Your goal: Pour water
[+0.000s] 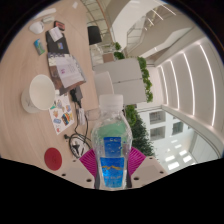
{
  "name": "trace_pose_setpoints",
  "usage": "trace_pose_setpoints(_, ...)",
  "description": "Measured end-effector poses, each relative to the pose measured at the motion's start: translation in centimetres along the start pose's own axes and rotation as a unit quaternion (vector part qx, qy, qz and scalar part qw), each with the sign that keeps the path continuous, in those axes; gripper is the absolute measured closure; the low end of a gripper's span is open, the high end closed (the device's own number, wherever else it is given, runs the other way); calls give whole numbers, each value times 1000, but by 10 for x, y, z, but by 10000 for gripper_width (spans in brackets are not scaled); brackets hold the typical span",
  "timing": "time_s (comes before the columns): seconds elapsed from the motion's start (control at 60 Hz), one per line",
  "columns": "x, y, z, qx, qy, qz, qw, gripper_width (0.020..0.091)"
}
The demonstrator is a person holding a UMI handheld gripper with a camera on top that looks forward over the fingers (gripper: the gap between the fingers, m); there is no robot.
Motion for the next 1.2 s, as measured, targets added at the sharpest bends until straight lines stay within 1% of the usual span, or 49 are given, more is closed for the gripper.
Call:
trace_pose_setpoints(0.017,-5,-5,-6,25,7,0,1000,752)
trace_pose_setpoints(0.033,-19,-2,-9,44,0,4,999,752)
trace_pose_setpoints(0.117,-36,-13,-32,189,11,-5,982,749)
trace_pose_setpoints(0.183,-43,-26,-43,297,3,-3,955,750)
trace_pose_setpoints(0.233,-47,-35,-45,358,14,-1,933,750)
trace_pose_setpoints(0.283,-48,-40,-46,410,21,-7,912,749)
trace_pose_setpoints(0.3,-41,-45,-45,429,18,-9,903,748)
trace_pose_setpoints(0.333,-49,-51,-46,457,14,-12,889,747)
trace_pose_setpoints(0.417,-47,-63,-52,490,13,-5,872,746)
trace_pose_setpoints(0.467,-41,-66,-55,506,8,-8,863,748)
trace_pose_setpoints(0.55,-45,-67,-60,506,-6,-11,862,747)
trace_pose_setpoints(0.617,-45,-69,-61,490,-10,-4,872,746)
trace_pose_setpoints(0.65,-41,-67,-59,466,-1,-1,885,747)
trace_pose_setpoints(0.7,-46,-66,-55,418,-1,-5,908,747)
trace_pose_setpoints(0.75,-44,-64,-49,342,0,-5,940,748)
trace_pose_setpoints(0.8,-44,-74,-33,237,5,2,971,748)
trace_pose_setpoints(0.817,-52,-87,-24,219,-4,6,976,747)
trace_pose_setpoints(0.9,-49,-102,18,-7,1,30,1000,744)
trace_pose_setpoints(0.917,-25,-97,20,-68,38,44,996,744)
trace_pose_setpoints(0.933,-35,-98,28,-111,24,47,992,739)
trace_pose_setpoints(1.0,-28,-96,62,-271,13,83,959,703)
trace_pose_setpoints(1.017,-19,-89,66,-309,14,94,946,685)
trace_pose_setpoints(1.033,-23,-92,64,-336,11,103,936,674)
trace_pose_setpoints(1.067,-22,-78,65,-391,-15,113,913,653)
trace_pose_setpoints(1.083,-15,-70,72,-426,-19,122,896,642)
trace_pose_setpoints(1.1,-16,-64,70,-455,-29,126,881,636)
trace_pose_setpoints(1.117,-7,-57,60,-486,-27,137,862,637)
trace_pose_setpoints(1.133,-14,-51,52,-505,-50,132,851,646)
trace_pose_setpoints(1.15,-24,-54,42,-521,-59,130,841,637)
trace_pose_setpoints(1.167,-27,-47,36,-535,-68,126,833,637)
trace_pose_setpoints(1.183,-25,-29,34,-545,-81,120,826,637)
trace_pose_setpoints(1.2,-33,-30,21,-551,-85,114,822,638)
Point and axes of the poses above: the point between the fingertips, and its own axes, seen from behind it with the camera up: z to the right, y down, x backward, against the way the camera looks, the point moved 2 cm from there along x, backward, against the way the camera looks, and after that the axes turned 14 degrees about -x, right-handed, at the moved point
